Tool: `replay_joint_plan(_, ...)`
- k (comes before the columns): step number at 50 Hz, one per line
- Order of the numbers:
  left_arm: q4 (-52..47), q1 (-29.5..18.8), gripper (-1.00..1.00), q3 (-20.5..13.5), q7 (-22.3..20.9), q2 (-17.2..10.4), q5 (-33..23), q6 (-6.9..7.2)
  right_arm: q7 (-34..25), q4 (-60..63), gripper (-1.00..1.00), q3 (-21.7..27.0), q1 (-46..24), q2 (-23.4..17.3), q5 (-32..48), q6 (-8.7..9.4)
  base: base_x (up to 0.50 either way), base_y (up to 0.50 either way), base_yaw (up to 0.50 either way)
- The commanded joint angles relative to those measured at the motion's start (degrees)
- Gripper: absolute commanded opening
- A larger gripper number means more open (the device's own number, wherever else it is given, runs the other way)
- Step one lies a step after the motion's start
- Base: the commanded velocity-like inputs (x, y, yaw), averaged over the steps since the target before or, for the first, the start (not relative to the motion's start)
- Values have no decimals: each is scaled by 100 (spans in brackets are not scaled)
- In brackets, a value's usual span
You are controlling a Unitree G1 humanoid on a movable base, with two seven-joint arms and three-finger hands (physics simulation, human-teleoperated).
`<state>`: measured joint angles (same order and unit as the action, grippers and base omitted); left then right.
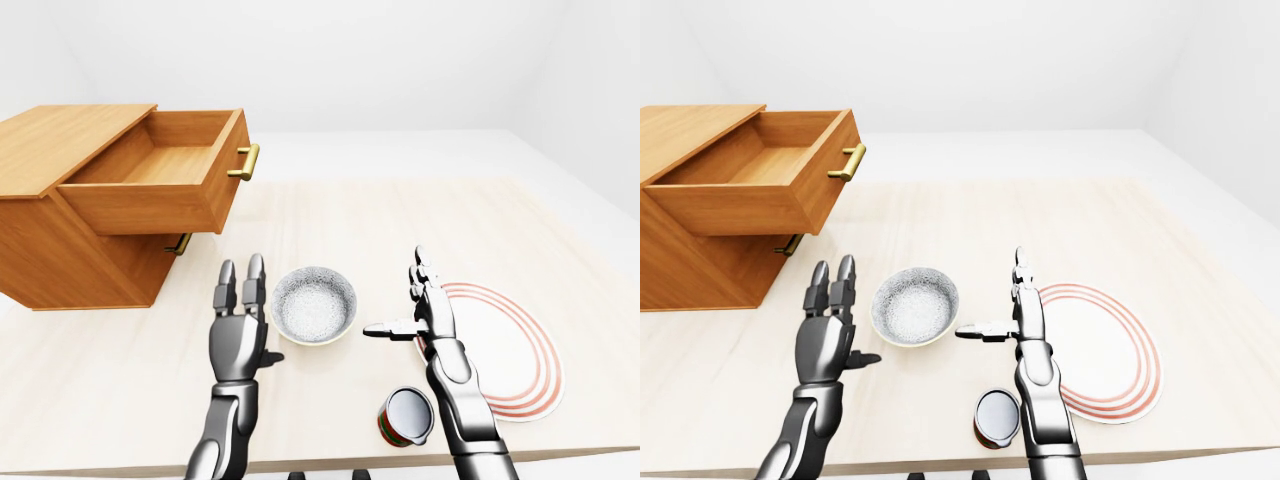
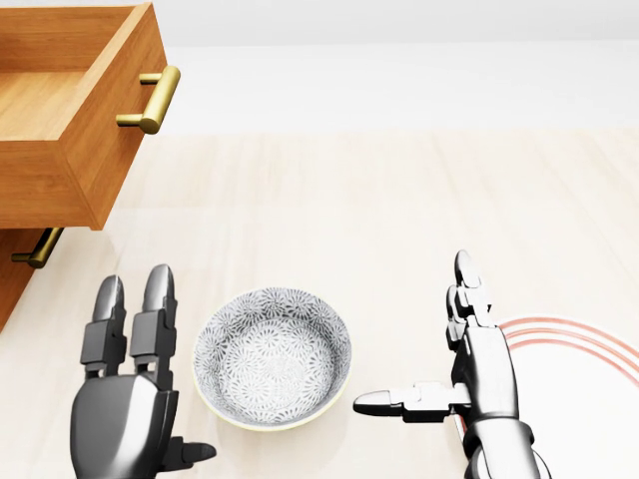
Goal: Put the bowl on top of the cabinet.
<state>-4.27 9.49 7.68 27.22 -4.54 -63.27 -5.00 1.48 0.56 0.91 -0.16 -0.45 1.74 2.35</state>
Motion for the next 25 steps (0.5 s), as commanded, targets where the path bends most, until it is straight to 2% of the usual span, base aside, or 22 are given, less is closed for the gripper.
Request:
replay_joint_plan(1, 97, 111, 100, 326, 278, -50, -572, 0, -5, 53, 100, -13, 26, 5, 6, 21, 0, 0, 0)
replay_joint_plan(8, 160, 105, 100, 474, 278, -88, -826, 0, -12, -27, 100, -63, 3, 15, 58, -15, 0, 0, 0)
replay_joint_plan(17, 385, -15, 100, 545, 278, -98, -1022, 0, -31, 187, 100, -108, 94, 24, 108, 76, 0, 0, 0)
replay_joint_plan(25, 778, -205, 100, 663, 278, -57, -1213, 0, -22, 281, 100, -155, 144, 37, 194, 85, 0, 0, 0)
